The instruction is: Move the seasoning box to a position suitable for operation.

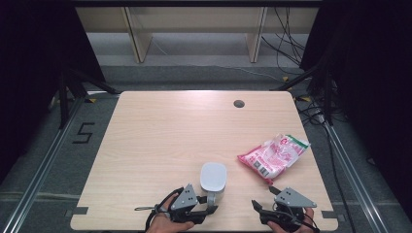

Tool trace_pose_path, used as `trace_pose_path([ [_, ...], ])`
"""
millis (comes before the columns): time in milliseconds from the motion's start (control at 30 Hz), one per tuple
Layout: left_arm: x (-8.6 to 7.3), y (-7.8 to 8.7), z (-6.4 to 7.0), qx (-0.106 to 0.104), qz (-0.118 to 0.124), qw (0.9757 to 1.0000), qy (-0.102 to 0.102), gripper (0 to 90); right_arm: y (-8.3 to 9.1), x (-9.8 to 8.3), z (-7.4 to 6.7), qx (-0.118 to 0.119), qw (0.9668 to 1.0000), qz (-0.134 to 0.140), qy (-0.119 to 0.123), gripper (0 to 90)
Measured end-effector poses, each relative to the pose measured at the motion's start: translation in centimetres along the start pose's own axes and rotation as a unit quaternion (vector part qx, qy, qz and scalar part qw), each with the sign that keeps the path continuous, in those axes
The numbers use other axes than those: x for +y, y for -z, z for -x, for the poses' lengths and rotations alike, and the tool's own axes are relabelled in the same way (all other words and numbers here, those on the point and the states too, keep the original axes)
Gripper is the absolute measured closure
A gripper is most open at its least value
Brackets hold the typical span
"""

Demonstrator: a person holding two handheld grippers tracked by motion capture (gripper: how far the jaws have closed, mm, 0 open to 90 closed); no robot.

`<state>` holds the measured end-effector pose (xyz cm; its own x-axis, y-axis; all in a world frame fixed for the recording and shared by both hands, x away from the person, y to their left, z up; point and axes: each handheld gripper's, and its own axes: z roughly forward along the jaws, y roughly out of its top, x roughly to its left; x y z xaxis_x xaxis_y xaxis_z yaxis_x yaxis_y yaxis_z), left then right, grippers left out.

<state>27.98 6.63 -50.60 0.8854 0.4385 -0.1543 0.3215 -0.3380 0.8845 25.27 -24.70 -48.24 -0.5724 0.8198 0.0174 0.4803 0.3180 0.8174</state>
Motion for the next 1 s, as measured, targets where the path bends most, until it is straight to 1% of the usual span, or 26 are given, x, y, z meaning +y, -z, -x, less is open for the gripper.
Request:
trace_pose_path([
  [33, 0.1, 0.1, -0.1, 0.004, -0.010, 0.9999, -0.013, 66.0, 0.0, 0.0, 0.0, 0.000, 1.0000, 0.001, 0.000, 25.0],
  [67, 0.1, -0.1, 0.1, -0.002, 0.002, 1.0000, -0.001, 67.4, 0.0, 0.0, 0.0, 0.000, 1.0000, 0.001, 0.000, 25.0],
  [133, 0.2, -0.1, 0.1, -0.002, 0.001, 1.0000, -0.002, 69.2, 0.0, 0.0, 0.0, 0.000, 1.0000, 0.001, 0.000, 25.0],
  [267, 0.3, 0.0, 0.0, -0.006, -0.003, 1.0000, -0.005, 69.2, 0.0, 0.0, 0.0, 0.000, 1.0000, 0.001, 0.001, 25.0],
  [300, 0.3, 0.1, -0.1, 0.000, -0.004, 0.9999, -0.009, 69.2, 0.0, 0.0, 0.0, 0.000, 1.0000, 0.001, 0.001, 25.0],
  [333, 0.3, 0.2, -0.2, -0.004, 0.000, 1.0000, -0.004, 69.2, 0.0, 0.0, 0.0, 0.001, 1.0000, 0.001, 0.001, 25.0],
  [400, 0.4, 0.5, -0.7, 0.006, -0.005, 0.9999, -0.013, 69.7, 0.0, 0.0, 0.0, 0.001, 1.0000, 0.001, 0.000, 25.0],
  [433, 0.3, 0.4, -0.7, 0.014, 0.006, 0.9999, -0.003, 70.6, 0.0, 0.0, 0.0, 0.000, 1.0000, 0.001, 0.001, 25.0],
  [467, 0.4, 0.5, -1.1, 0.012, 0.000, 0.9999, -0.002, 70.8, 0.0, 0.0, 0.0, 0.000, 1.0000, 0.002, 0.003, 25.0],
  [500, 0.5, 0.4, -1.2, 0.016, 0.001, 0.9999, -0.002, 70.8, 0.0, 0.0, -0.1, 0.001, 1.0000, -0.002, -0.002, 25.0],
  [533, 0.5, 0.3, -1.3, 0.014, 0.000, 0.9999, -0.003, 70.8, 0.0, 0.0, -0.3, -0.001, 0.9999, -0.007, -0.011, 25.0],
  [567, 0.6, 0.2, -1.3, 0.011, 0.000, 0.9999, -0.003, 70.9, 0.0, 0.0, -0.2, 0.003, 0.9999, -0.008, -0.006, 25.0],
  [600, 0.6, 0.1, -1.3, 0.007, -0.003, 1.0000, -0.006, 71.1, -0.1, 0.0, 0.0, 0.004, 1.0000, -0.005, 0.005, 25.0],
  [633, 0.7, 0.0, -1.2, 0.011, -0.003, 0.9999, -0.009, 71.2, 0.0, 0.0, 0.0, 0.001, 1.0000, -0.004, 0.006, 25.0],
  [667, 0.7, -0.1, -1.3, 0.008, -0.002, 0.9999, -0.011, 71.4, -0.1, 0.0, 0.0, 0.001, 1.0000, -0.002, 0.009, 25.0],
  [700, 0.7, -0.2, -1.3, 0.004, 0.000, 1.0000, -0.006, 71.4, 0.0, -0.1, -0.3, 0.000, 0.9999, -0.006, -0.010, 25.0],
  [733, 0.7, -0.1, -1.3, 0.007, 0.001, 1.0000, -0.004, 71.4, 0.0, 0.0, -0.2, 0.000, 1.0000, -0.005, -0.003, 25.0],
  [767, 0.8, 0.0, -1.3, 0.009, -0.003, 0.9999, -0.009, 71.4, 0.0, 0.0, -0.2, 0.000, 1.0000, -0.005, -0.007, 25.0],
  [800, 0.8, 0.0, -1.4, 0.006, -0.001, 1.0000, -0.007, 71.4, 0.0, 0.0, -0.1, 0.000, 1.0000, -0.003, -0.001, 25.0],
  [833, 0.8, 0.1, -1.6, 0.018, -0.005, 0.9997, -0.015, 71.3, -0.1, 0.0, -0.1, 0.002, 1.0000, 0.000, 0.001, 25.0],
  [867, 0.8, 0.1, -1.7, 0.020, 0.001, 0.9998, -0.010, 71.1, 0.0, -0.1, -0.3, 0.001, 1.0000, -0.005, -0.006, 25.0],
  [900, 0.8, 0.2, -2.0, 0.016, -0.003, 0.9998, -0.009, 71.0, 0.0, 0.0, -0.3, 0.001, 1.0000, -0.004, -0.003, 25.0],
  [933, 0.8, 0.2, -2.1, 0.020, -0.002, 0.9998, -0.008, 70.8, 0.0, -0.1, -0.3, 0.000, 0.9999, -0.006, -0.008, 25.0],
  [967, 0.8, 0.2, -2.3, 0.022, -0.003, 0.9997, -0.011, 70.7, 0.1, -0.1, -0.4, 0.000, 0.9999, -0.009, -0.011, 25.0],
  [1000, 0.9, 0.2, -2.3, 0.024, -0.002, 0.9997, -0.011, 70.7, 0.0, 0.0, -0.3, 0.000, 1.0000, -0.005, -0.005, 25.0],
])
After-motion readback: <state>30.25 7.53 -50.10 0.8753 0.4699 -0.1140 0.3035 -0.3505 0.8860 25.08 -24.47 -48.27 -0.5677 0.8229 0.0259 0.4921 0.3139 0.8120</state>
